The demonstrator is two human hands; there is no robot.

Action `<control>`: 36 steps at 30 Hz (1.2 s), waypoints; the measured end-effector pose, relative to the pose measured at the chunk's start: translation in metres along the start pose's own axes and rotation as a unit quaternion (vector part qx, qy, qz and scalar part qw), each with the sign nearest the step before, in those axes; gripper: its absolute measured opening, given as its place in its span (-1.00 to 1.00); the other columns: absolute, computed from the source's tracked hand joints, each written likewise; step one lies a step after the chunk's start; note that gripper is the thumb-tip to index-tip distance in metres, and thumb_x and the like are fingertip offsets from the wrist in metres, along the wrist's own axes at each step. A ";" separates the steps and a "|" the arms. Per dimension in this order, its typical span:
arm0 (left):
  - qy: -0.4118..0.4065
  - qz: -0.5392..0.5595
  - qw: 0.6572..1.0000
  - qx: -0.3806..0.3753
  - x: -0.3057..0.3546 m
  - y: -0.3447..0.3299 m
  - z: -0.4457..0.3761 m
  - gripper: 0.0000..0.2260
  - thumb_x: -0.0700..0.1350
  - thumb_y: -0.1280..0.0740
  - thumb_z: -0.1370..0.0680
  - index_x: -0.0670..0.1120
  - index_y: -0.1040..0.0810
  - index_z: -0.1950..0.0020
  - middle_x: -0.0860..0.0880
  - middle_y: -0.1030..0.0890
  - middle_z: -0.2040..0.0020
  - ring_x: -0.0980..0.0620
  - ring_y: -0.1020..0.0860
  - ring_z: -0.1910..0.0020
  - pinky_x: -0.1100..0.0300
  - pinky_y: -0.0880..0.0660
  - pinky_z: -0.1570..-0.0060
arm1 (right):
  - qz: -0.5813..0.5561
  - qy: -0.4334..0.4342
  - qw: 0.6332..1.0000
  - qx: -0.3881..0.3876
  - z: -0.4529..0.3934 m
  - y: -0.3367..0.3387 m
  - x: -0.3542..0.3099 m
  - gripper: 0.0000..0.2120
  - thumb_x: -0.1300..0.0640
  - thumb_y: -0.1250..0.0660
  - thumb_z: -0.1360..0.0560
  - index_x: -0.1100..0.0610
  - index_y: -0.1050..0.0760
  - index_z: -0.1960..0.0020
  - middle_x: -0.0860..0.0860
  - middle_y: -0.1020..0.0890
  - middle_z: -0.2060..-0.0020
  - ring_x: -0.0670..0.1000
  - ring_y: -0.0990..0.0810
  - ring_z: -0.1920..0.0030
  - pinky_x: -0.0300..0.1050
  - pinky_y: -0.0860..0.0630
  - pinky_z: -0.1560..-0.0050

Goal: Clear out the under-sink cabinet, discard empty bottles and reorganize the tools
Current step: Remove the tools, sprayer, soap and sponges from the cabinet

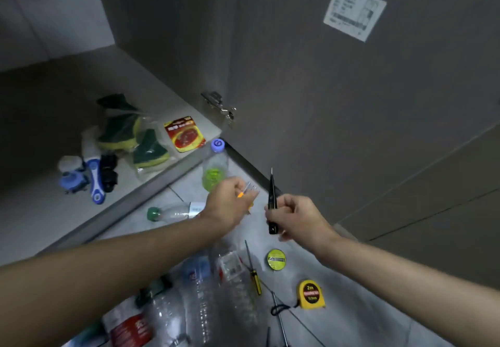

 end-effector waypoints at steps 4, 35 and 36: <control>0.028 -0.065 0.994 -0.080 -0.024 -0.048 -0.012 -0.90 -0.19 -0.39 -0.52 -0.16 -0.54 0.18 -0.04 -0.58 0.33 0.06 -0.54 0.36 0.06 -0.54 0.21 | 0.040 -0.011 0.999 -0.027 0.022 0.006 0.083 -0.86 0.18 -0.43 -0.53 0.04 -0.58 0.20 -0.08 -0.61 0.40 -0.06 -0.58 0.37 -0.15 -0.49 0.38; -0.066 -0.405 0.902 -0.137 -0.069 -0.119 -0.028 -0.76 -0.11 -0.29 -0.54 0.00 -0.57 -0.20 -0.02 -0.48 -0.19 -0.05 -0.43 -0.23 0.05 -0.45 -0.09 | 0.190 -0.120 0.969 0.108 -0.018 0.006 0.210 -0.68 0.05 -0.52 -0.40 0.05 -0.57 -0.12 0.01 -0.61 -0.05 0.08 -0.58 -0.03 -0.09 -0.52 0.04; -0.070 -0.394 0.906 -0.137 -0.066 -0.114 -0.029 -0.76 -0.09 -0.29 -0.55 0.00 -0.56 -0.21 -0.01 -0.50 -0.19 -0.05 -0.46 -0.22 0.05 -0.46 -0.10 | 0.191 -0.111 0.967 0.126 -0.016 0.005 0.209 -0.70 0.06 -0.50 -0.41 0.04 -0.56 -0.12 -0.01 -0.58 -0.06 0.07 -0.57 -0.03 -0.09 -0.51 0.06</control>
Point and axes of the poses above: each hand's wrist, its own z-axis away from the middle knuckle, its own y-axis out of the back of the hand, x = y × z, the point moved 4 cm from there along -z, towards the middle knuckle
